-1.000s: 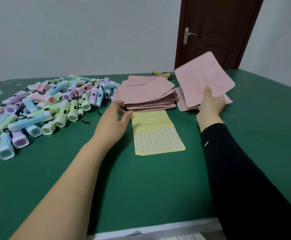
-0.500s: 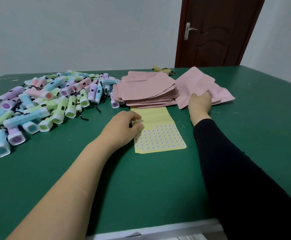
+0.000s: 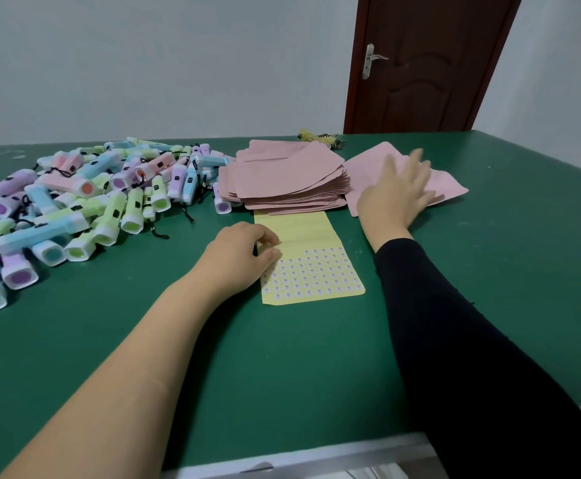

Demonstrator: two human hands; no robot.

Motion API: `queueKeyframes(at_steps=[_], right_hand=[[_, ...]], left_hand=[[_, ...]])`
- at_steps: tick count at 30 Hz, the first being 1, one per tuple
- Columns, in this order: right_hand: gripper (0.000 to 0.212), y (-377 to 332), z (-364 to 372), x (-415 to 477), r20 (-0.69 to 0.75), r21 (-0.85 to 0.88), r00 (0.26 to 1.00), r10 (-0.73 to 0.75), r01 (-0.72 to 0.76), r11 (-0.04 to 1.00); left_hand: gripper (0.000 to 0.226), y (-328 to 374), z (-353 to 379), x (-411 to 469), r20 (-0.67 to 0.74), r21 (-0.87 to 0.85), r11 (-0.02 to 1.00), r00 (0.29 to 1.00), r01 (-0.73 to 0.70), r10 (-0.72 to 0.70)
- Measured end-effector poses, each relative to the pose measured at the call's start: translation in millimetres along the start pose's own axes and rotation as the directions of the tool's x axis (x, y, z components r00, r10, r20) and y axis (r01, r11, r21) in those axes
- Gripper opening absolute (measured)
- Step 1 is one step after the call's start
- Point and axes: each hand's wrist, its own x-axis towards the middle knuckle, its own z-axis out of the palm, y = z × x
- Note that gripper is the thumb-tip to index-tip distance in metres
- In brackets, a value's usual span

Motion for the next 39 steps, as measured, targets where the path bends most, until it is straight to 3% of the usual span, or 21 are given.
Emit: queueKeyframes(at_steps=[3, 7, 9, 12, 14, 16, 18, 21, 24, 29, 33, 39], right_hand=[[0.042, -4, 8, -7, 0.262, -0.209, 0.959, -0.105, 0.162, 0.964], [0.038, 0, 10, -10, 0.408, -0.265, 0.913, -0.023, 0.142, 0.954], [0.042, -2, 10, -10, 0.345, -0.237, 0.937, -0.047, 0.136, 0.962], [0.057, -22, 6, -9, 0.079, -0.074, 0.968, -0.239, 0.245, 0.967], [0.068, -45, 4, -14, 0.037, -0.084, 0.887, -0.461, 0.462, 0.883], [0.071, -69, 7, -24, 0.180, -0.154, 0.747, -0.640, 0.664, 0.732], [0.069, -86, 13, -31, 0.381, -0.188, 0.670, -0.637, 0.731, 0.656], [0.043, -97, 16, -32, 0.501, -0.262, 0.663, -0.556, 0.728, 0.633], [0.023, -97, 16, -33, 0.436, -0.273, 0.671, -0.600, 0.734, 0.622], [0.024, -91, 20, -30, 0.363, -0.293, 0.701, -0.614, 0.711, 0.639], [0.008, -93, 13, -27, 0.414, -0.228, 0.729, -0.545, 0.663, 0.713], [0.025, -96, -13, -22, 0.520, -0.048, 0.757, -0.395, 0.488, 0.872]], left_hand=[[0.023, 1, 0, -1, 0.006, 0.001, 1.000, 1.000, 0.000, 0.000], [0.023, 2, -1, -2, 0.014, 0.002, 1.000, 1.000, 0.000, 0.000], [0.023, 2, -2, -2, 0.014, 0.003, 1.000, 1.000, 0.000, 0.000], [0.023, 2, -3, -2, 0.016, -0.001, 1.000, 1.000, 0.002, -0.002], [0.023, 3, -3, -1, 0.016, -0.010, 1.000, 1.000, 0.008, -0.008], [0.023, 3, -3, -1, 0.013, -0.017, 1.000, 1.000, 0.015, -0.015], [0.022, 3, -3, -1, 0.012, -0.025, 1.000, 1.000, 0.018, -0.017], [0.020, 0, -3, -2, 0.006, -0.070, 0.997, 1.000, 0.023, -0.023], [0.018, -2, -4, -2, -0.003, -0.108, 0.994, 0.999, 0.034, -0.035], [0.018, -2, -3, -1, -0.014, -0.114, 0.993, 0.999, 0.037, -0.039], [0.018, -1, -3, -1, -0.022, -0.150, 0.987, 0.998, 0.053, -0.056], [0.033, -1, -7, -2, -0.017, -0.265, 0.961, 0.996, 0.076, -0.083]])
